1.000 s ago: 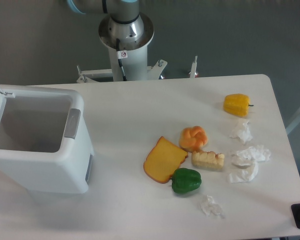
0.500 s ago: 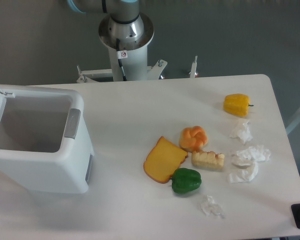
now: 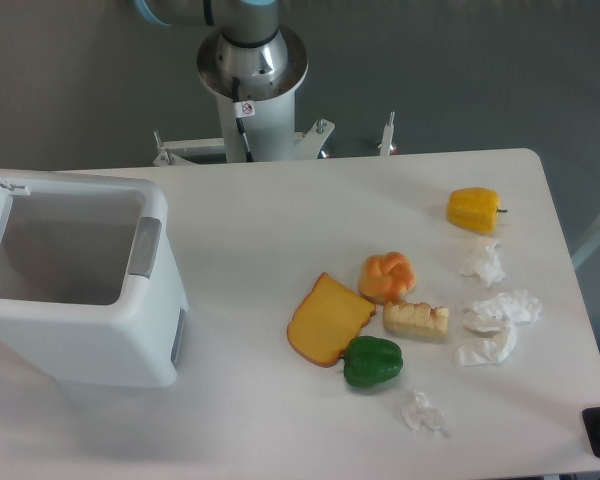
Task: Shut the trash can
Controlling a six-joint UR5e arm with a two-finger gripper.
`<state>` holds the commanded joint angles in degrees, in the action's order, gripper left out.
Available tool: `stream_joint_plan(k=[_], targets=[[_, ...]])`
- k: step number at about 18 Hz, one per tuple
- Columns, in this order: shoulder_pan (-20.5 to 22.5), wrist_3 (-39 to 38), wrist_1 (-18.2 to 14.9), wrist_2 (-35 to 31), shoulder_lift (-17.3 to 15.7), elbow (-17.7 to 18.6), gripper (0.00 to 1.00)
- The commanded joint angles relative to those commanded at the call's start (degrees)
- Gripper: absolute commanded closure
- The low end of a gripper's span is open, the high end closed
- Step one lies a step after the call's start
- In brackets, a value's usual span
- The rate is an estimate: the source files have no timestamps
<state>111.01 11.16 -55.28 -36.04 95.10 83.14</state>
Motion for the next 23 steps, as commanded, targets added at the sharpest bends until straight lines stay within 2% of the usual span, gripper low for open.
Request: stream_joint_plan(k=[13,23], targets=[[-0.1,-0.1,-0.3,-0.5,-0.2,0.4,0.0],[-0.2,0.0,-0.3,-0.8,-0.7,2.3,0.0]])
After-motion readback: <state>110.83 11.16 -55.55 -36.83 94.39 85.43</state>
